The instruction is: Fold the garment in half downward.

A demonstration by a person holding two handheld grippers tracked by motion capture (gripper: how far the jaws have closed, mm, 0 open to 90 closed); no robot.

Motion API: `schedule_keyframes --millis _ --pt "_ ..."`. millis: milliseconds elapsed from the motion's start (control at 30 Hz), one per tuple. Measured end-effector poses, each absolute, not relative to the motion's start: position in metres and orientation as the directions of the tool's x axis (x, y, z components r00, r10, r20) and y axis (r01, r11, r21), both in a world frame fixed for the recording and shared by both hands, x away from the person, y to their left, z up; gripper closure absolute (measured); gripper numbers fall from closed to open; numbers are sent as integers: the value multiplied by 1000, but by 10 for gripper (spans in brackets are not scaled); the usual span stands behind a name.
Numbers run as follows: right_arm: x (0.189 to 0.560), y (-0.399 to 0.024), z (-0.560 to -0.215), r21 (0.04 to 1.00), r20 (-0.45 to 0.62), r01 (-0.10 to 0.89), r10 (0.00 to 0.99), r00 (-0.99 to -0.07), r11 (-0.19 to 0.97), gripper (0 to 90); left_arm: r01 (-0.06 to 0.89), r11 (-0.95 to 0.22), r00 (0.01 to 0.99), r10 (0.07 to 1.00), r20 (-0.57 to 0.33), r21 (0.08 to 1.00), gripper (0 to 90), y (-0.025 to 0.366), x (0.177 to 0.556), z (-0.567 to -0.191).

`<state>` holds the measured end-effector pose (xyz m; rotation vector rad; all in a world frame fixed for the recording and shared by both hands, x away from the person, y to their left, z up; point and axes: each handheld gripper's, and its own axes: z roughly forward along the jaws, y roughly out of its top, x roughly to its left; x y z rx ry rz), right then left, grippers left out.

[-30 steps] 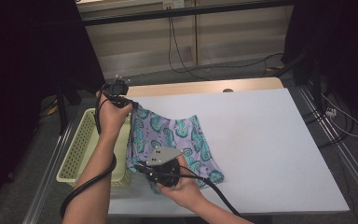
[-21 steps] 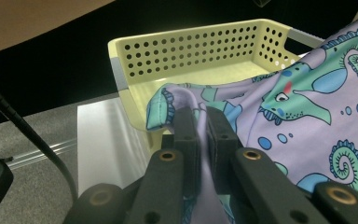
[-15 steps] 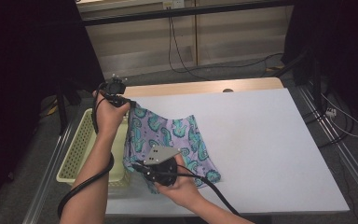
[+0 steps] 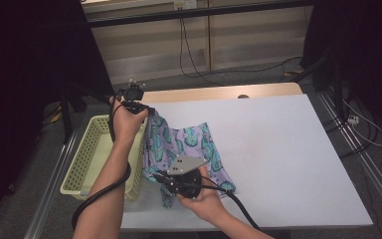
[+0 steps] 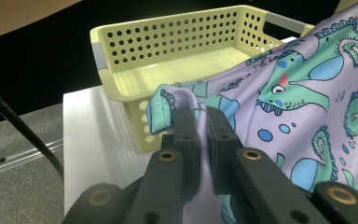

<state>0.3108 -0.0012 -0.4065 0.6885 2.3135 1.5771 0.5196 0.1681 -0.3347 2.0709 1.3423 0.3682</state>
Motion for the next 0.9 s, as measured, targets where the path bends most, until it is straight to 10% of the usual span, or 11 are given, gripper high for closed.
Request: schedule_keyframes --millis 900 --pt "310 -39 -416 920 58 270 583 -810 283 853 687 -309 502 857 -121 658 877 136 528 -349"
